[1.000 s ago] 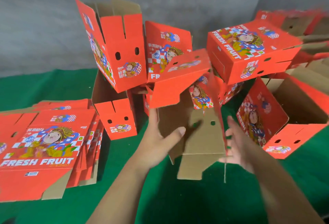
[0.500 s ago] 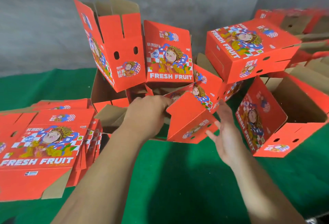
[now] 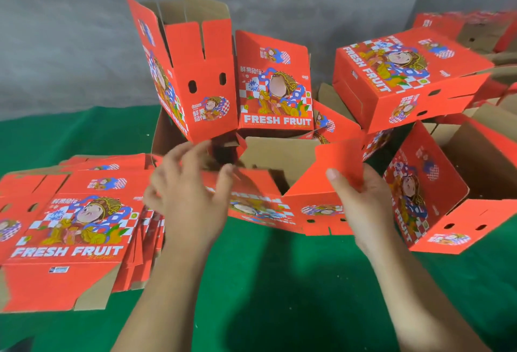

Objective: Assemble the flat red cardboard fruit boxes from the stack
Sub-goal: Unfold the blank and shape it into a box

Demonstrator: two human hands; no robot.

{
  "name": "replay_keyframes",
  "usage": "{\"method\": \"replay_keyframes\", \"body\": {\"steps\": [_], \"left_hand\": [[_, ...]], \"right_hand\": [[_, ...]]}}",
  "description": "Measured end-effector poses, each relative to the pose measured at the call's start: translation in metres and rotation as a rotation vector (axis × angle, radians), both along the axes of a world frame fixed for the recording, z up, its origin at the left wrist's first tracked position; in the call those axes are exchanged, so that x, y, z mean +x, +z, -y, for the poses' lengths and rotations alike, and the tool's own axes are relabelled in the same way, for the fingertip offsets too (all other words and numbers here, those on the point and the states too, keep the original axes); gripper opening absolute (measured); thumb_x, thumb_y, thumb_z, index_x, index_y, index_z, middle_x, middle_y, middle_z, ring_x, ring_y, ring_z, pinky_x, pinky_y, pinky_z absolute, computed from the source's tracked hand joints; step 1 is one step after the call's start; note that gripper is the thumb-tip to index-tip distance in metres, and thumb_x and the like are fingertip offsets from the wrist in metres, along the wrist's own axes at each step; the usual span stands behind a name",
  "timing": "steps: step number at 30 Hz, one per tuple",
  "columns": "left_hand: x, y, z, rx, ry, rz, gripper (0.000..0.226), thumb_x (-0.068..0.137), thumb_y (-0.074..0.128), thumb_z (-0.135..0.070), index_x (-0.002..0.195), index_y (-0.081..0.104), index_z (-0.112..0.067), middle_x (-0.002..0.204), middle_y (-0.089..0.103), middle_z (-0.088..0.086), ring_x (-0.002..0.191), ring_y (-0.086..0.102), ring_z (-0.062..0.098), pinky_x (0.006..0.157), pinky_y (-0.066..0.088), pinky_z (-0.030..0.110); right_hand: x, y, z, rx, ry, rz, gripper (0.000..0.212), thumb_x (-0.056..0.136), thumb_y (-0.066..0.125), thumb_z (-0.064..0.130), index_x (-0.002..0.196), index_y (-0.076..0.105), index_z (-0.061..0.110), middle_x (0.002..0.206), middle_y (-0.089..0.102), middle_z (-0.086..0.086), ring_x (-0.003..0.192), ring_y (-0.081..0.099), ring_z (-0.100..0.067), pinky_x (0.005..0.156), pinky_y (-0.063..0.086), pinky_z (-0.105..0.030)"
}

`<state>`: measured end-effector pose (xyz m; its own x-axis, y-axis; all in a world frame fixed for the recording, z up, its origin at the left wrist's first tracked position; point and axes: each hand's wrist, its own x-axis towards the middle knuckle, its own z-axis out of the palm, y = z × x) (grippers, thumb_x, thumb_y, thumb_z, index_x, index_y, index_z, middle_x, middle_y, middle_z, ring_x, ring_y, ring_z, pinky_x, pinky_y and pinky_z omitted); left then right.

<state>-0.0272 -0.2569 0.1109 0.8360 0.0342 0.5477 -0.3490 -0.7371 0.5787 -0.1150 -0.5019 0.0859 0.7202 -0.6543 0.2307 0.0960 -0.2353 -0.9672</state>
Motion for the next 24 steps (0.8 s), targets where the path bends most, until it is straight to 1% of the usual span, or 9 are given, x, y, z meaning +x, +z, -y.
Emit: {"method": "replay_keyframes", "body": {"steps": [4, 6, 8, 9, 12, 16, 19, 21, 24], "left_hand": [[0.021, -0.033, -0.044, -0.266, -0.058, -0.263, 0.080, 0.089, 0.056, -0.066, 0.154, 0.040, -0.023, 0.152, 0.047, 0.004, 0.142, 0.042, 0.026, 0.120, 0.028, 0.054], [0.023, -0.043, -0.049, -0.581, -0.228, -0.484, 0.077, 0.093, 0.064, -0.063, 0.156, 0.034, -0.032, 0.145, 0.054, -0.018, 0.138, 0.048, 0.002, 0.123, 0.031, 0.045], [0.024, -0.052, -0.052, -0.705, -0.308, -0.546, 0.061, 0.094, 0.061, -0.059, 0.148, 0.033, -0.053, 0.129, 0.053, -0.042, 0.125, 0.046, -0.020, 0.119, 0.034, 0.034], [0.024, -0.057, -0.054, -0.714, -0.303, -0.540, 0.061, 0.095, 0.061, -0.061, 0.148, 0.032, -0.055, 0.132, 0.052, -0.041, 0.127, 0.045, -0.021, 0.118, 0.034, 0.033], [0.026, -0.062, -0.062, -0.717, -0.282, -0.479, 0.077, 0.088, 0.063, -0.069, 0.154, 0.033, -0.043, 0.153, 0.046, -0.010, 0.144, 0.041, 0.004, 0.123, 0.032, 0.042], [0.028, -0.064, -0.071, -0.849, -0.482, -0.348, 0.037, 0.102, 0.061, -0.028, 0.139, 0.056, -0.031, 0.132, 0.068, 0.001, 0.123, 0.064, 0.015, 0.099, 0.055, 0.028], [0.027, -0.063, -0.064, -0.796, -0.544, -0.360, 0.028, 0.102, 0.061, -0.008, 0.122, 0.061, -0.029, 0.101, 0.075, 0.005, 0.090, 0.071, 0.018, 0.081, 0.060, 0.029], [0.024, -0.063, -0.058, -0.786, -0.565, -0.468, 0.034, 0.101, 0.060, 0.000, 0.119, 0.064, -0.029, 0.103, 0.077, 0.004, 0.093, 0.073, 0.021, 0.086, 0.060, 0.036], [0.018, -0.063, -0.062, -0.738, -0.557, -0.628, 0.040, 0.093, 0.066, 0.005, 0.125, 0.069, -0.017, 0.141, 0.065, -0.003, 0.120, 0.068, 0.018, 0.101, 0.057, 0.043]], "right_hand": [[0.007, -0.001, 0.025, 0.358, 0.066, 0.105, 0.041, 0.077, 0.083, 0.038, 0.112, 0.075, 0.017, 0.101, 0.080, -0.006, 0.089, 0.077, -0.023, 0.078, 0.062, -0.038], [0.012, -0.004, 0.036, 0.405, 0.106, 0.093, 0.060, 0.064, 0.089, 0.046, 0.114, 0.076, 0.016, 0.108, 0.079, -0.010, 0.095, 0.077, -0.027, 0.081, 0.062, -0.042], [0.018, -0.008, 0.045, 0.419, 0.150, 0.076, 0.073, 0.054, 0.096, 0.055, 0.113, 0.076, 0.016, 0.109, 0.079, -0.009, 0.095, 0.078, -0.026, 0.075, 0.063, -0.037], [0.020, -0.010, 0.049, 0.423, 0.167, 0.072, 0.074, 0.052, 0.097, 0.058, 0.112, 0.078, 0.018, 0.110, 0.079, -0.008, 0.096, 0.078, -0.025, 0.073, 0.063, -0.033], [0.026, -0.015, 0.061, 0.425, 0.207, 0.060, 0.066, 0.059, 0.095, 0.060, 0.113, 0.080, 0.027, 0.120, 0.077, -0.005, 0.107, 0.075, -0.023, 0.077, 0.062, -0.030], [0.040, -0.010, 0.044, 0.497, 0.057, 0.064, 0.047, 0.082, 0.076, 0.050, 0.123, 0.072, 0.028, 0.124, 0.074, 0.005, 0.121, 0.068, -0.019, 0.086, 0.059, -0.027], [0.055, -0.013, 0.011, 0.423, -0.198, -0.276, 0.094, 0.077, 0.067, 0.074, 0.158, 0.030, 0.043, 0.162, 0.036, -0.005, 0.145, 0.043, -0.032, 0.114, 0.041, -0.053], [0.054, -0.020, -0.008, 0.531, -0.016, -0.235, 0.106, 0.072, 0.074, 0.073, 0.159, 0.015, 0.054, 0.166, 0.030, 0.000, 0.142, 0.048, -0.032, 0.107, 0.049, -0.059], [0.050, -0.020, -0.012, 0.667, 0.255, -0.143, 0.092, 0.093, 0.077, 0.032, 0.158, 0.016, 0.055, 0.143, 0.053, 0.008, 0.101, 0.077, -0.025, 0.068, 0.064, -0.043]]}}
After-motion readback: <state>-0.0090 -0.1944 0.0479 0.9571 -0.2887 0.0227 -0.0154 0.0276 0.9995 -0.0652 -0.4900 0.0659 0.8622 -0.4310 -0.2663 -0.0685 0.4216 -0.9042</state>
